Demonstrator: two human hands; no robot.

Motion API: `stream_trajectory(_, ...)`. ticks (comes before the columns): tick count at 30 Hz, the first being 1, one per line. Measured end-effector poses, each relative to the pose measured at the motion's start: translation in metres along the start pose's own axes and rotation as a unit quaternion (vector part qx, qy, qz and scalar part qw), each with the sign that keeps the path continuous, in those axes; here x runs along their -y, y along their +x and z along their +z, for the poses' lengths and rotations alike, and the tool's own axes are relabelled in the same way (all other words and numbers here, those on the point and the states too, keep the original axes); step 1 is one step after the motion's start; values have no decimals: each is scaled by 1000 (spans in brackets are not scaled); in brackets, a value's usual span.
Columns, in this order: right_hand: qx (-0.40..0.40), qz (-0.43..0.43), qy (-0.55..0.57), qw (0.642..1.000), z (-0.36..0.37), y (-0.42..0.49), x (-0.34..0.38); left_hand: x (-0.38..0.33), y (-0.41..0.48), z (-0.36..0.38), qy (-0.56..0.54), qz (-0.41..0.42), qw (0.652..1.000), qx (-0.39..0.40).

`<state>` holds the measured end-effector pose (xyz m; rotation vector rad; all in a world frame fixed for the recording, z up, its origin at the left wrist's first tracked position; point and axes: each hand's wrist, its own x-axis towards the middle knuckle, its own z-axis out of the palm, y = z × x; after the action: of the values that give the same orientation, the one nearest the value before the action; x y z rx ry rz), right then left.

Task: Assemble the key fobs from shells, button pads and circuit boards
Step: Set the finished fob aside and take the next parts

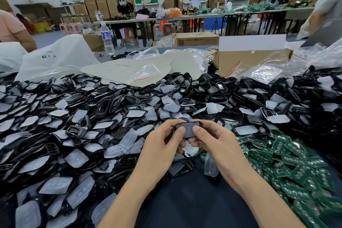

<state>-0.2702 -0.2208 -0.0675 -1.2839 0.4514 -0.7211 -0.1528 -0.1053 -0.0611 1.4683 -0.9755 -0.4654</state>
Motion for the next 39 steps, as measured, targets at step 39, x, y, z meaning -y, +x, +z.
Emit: stream_trajectory(39,-94,-63,-175,978,-9,-47,48,-29,-68,1,172,-146,956,186)
